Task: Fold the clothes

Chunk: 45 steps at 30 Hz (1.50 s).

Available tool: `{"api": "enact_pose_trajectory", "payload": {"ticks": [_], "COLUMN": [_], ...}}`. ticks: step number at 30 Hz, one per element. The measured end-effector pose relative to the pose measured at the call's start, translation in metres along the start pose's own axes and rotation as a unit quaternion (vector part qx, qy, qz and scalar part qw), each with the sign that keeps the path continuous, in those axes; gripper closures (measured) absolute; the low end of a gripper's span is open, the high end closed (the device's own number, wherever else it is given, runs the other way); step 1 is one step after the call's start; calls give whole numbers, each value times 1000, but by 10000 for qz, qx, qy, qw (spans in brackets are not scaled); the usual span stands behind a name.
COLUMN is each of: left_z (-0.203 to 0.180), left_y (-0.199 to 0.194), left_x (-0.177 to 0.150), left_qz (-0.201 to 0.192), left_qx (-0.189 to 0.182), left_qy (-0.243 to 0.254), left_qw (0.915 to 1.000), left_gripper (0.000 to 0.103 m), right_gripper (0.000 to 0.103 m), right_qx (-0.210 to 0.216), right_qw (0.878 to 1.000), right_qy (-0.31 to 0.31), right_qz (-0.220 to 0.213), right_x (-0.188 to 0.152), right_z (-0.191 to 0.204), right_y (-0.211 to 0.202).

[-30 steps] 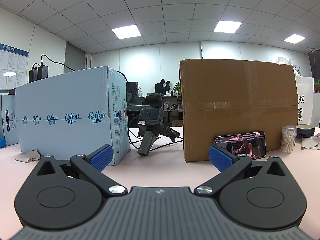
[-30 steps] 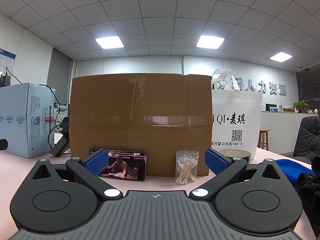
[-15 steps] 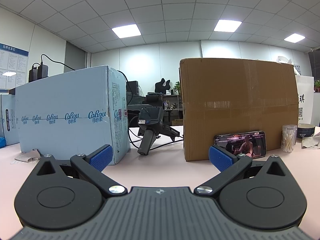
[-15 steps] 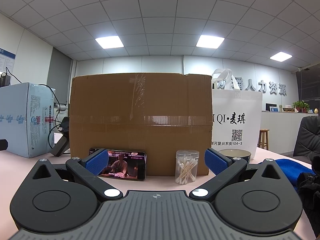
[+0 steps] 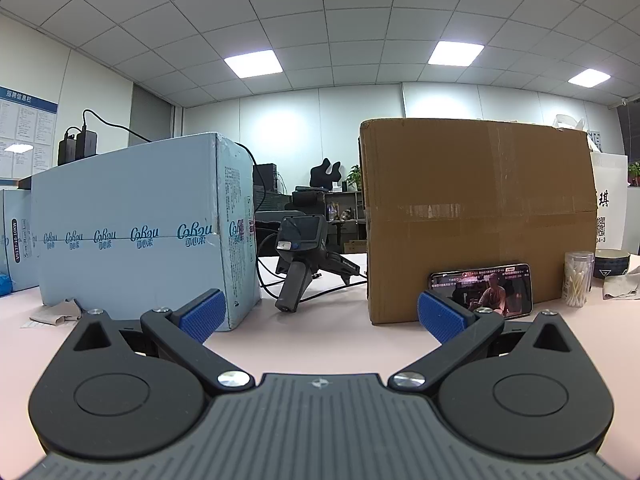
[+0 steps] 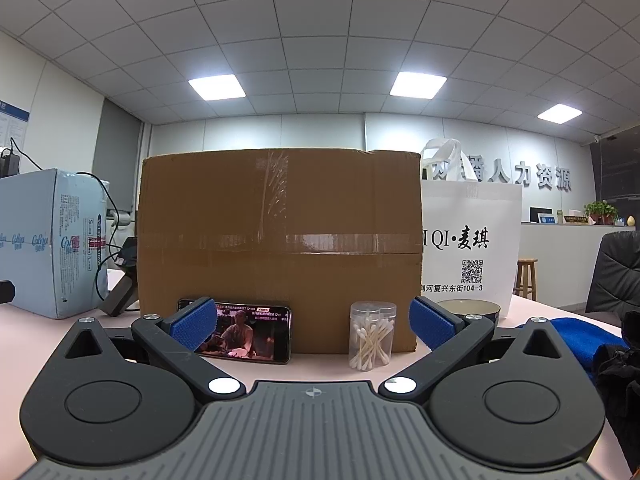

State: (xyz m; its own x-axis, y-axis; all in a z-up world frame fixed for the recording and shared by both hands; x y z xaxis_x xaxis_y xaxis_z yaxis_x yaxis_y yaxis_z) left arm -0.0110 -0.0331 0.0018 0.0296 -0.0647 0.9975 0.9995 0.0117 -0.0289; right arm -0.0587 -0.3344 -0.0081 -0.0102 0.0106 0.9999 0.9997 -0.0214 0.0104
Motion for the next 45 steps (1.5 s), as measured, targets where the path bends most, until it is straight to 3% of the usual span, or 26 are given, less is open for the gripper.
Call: {"api": "enact_pose_trajectory", "payload": {"ticks": [20,45], "left_z": [0,-5], "left_y": [-2,-4], "left_x": [0,0], "left_qz": [-1,-46], "left_qx": [-13,-21], "left_qy": [4,129], "left_qw": [10000,9999], "left_gripper": [0,0], "right_gripper": [0,0], "right_qx": [-37,-98], "right_qw": [9991,9988], "right_qy": [-236,-289], "right_qz": [-340,-390], "right_x": [0,-3], "right_z": [11,15], "right_y": [-13,-19]}}
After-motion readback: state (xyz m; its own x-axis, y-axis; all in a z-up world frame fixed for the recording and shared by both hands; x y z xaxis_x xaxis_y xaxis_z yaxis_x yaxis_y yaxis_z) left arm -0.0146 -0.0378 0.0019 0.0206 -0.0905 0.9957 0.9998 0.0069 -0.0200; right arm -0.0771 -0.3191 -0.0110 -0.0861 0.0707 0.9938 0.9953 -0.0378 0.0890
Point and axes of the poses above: each gripper's, at about its wrist camera, not at the fingertips, and y roughly the way its jaws point, z to its left, x to its top, the point moved 1 cm from there along y, roughly the way its jaws point, and after that the axes turned 7 degrees about x, right-handed, at the moved point
